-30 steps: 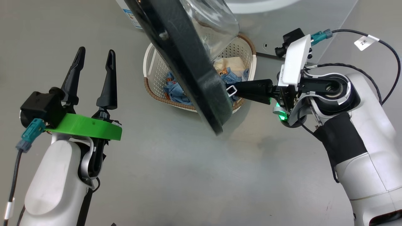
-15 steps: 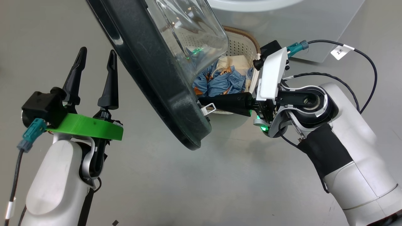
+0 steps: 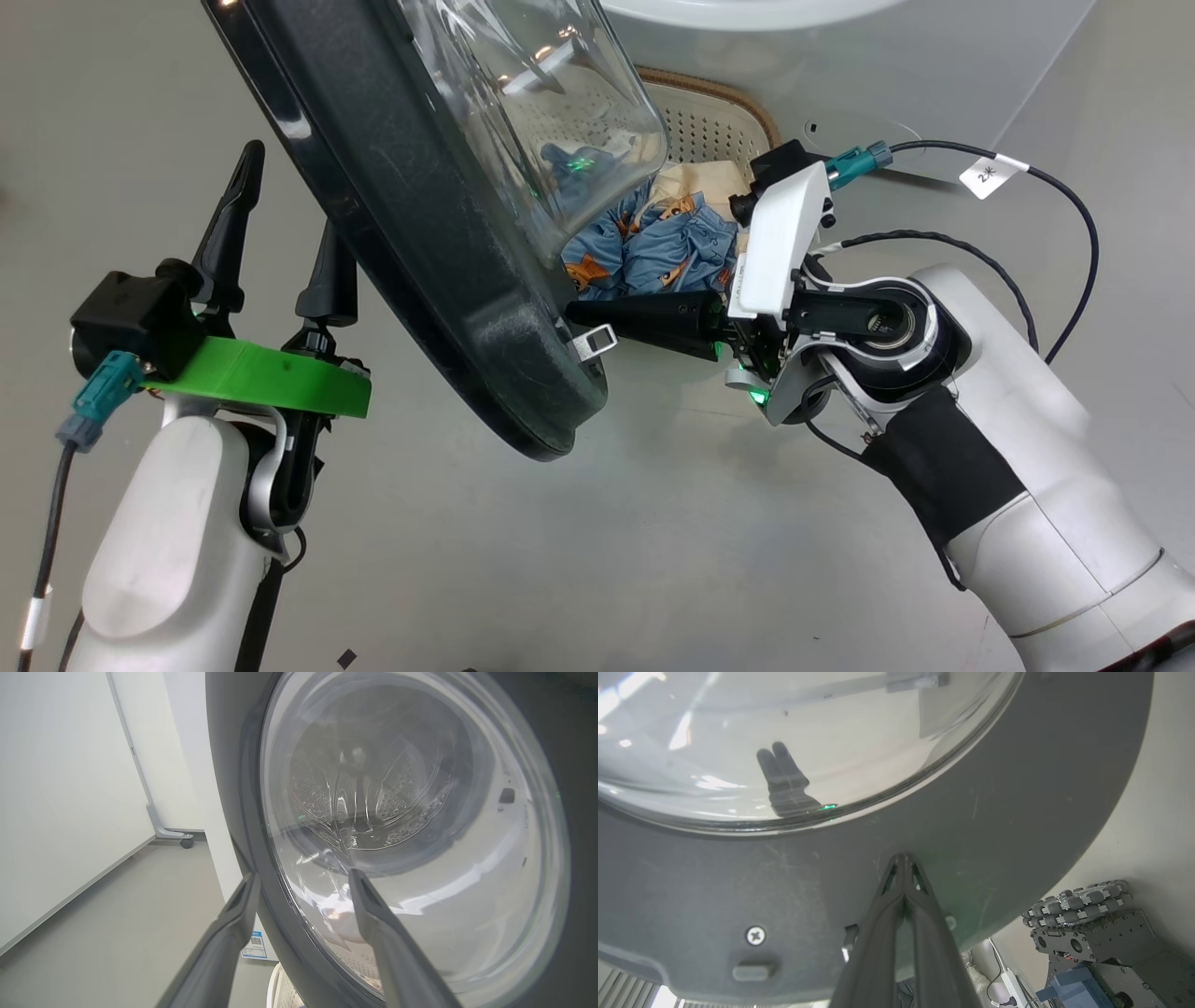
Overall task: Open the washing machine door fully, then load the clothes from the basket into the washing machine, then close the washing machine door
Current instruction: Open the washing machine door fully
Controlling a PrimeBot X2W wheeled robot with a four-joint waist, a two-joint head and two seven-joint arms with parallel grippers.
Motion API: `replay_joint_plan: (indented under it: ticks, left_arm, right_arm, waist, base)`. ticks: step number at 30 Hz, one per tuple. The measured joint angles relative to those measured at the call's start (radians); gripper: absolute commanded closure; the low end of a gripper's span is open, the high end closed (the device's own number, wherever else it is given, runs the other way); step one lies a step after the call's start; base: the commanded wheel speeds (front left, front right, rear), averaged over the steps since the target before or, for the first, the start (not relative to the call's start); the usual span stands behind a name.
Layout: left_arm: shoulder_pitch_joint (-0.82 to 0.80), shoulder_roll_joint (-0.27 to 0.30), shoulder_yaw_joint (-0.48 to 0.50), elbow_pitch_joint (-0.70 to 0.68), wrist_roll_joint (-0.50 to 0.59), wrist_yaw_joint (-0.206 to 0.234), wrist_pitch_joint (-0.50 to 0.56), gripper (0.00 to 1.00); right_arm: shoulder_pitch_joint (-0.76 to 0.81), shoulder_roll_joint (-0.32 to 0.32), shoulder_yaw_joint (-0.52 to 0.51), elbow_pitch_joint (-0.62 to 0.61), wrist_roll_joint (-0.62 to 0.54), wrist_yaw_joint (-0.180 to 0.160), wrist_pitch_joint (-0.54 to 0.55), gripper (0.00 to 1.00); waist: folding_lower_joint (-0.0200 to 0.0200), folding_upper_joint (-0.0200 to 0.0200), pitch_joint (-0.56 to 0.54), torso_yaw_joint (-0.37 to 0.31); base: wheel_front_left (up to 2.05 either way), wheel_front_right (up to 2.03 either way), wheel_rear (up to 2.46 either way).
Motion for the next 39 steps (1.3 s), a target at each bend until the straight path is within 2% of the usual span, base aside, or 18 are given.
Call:
replay_joint_plan:
  ticks: [8,21,33,34,35,36,37,38,39]
  left_arm:
    - [0.0,0.003,0.028,0.009,0.0,0.0,0.0,0.0]
    - [0.005,0.018,0.03,0.029,0.01,0.0,0.0,0.0]
    - [0.073,0.035,0.042,0.056,0.033,0.0,0.0,0.0]
    - [0.079,0.035,0.043,0.057,0.036,0.0,0.0,0.0]
    - [0.085,0.035,0.044,0.058,0.037,0.0,0.0,0.0]
    - [0.09,0.035,0.047,0.058,0.037,0.0,0.0,0.0]
    - [0.095,0.036,0.05,0.058,0.037,0.0,0.0,0.0]
    - [0.102,0.036,0.055,0.058,0.037,0.0,0.0,0.0]
    - [0.109,0.037,0.061,0.059,0.038,0.0,0.0,0.0]
  right_arm:
    - [-0.003,0.002,0.009,0.023,0.002,0.002,-0.037,1.0]
    - [0.006,0.009,-0.008,0.058,0.015,0.046,-0.084,1.0]
    - [0.069,0.014,-0.039,0.089,0.028,0.093,-0.118,1.0]
    - [0.076,0.016,-0.04,0.092,0.029,0.099,-0.121,0.96]
    - [0.083,0.016,-0.04,0.094,0.032,0.103,-0.122,0.82]
    - [0.089,0.016,-0.041,0.096,0.035,0.107,-0.123,0.58]
    - [0.095,0.016,-0.043,0.096,0.035,0.107,-0.128,0.25]
    - [0.101,0.016,-0.044,0.097,0.036,0.109,-0.13,0.0]
    - [0.105,0.016,-0.044,0.097,0.035,0.117,-0.134,0.0]
  waist:
    - [0.0001,0.0,-0.01,-0.015]
    - [0.0001,0.0,-0.07,-0.056]
    - [0.0,0.0,-0.149,-0.091]
    - [0.0001,0.0,-0.157,-0.094]
    - [0.0,0.0,-0.165,-0.097]
    - [0.0,0.0,-0.173,-0.1]
    - [0.0,0.0,-0.18,-0.104]
    - [0.0,0.0,-0.188,-0.107]
    - [0.0,0.0,-0.196,-0.112]
  base:
    - [0.0,0.0,0.0]
    - [0.0,0.0,0.0]
    - [0.0,0.0,0.0]
    - [0.0,0.0,0.0]
    - [0.0,0.0,0.0]
    - [0.0,0.0,0.0]
    - [0.0,0.0,0.0]
    - [0.0,0.0,0.0]
    - [0.0,0.0,0.0]
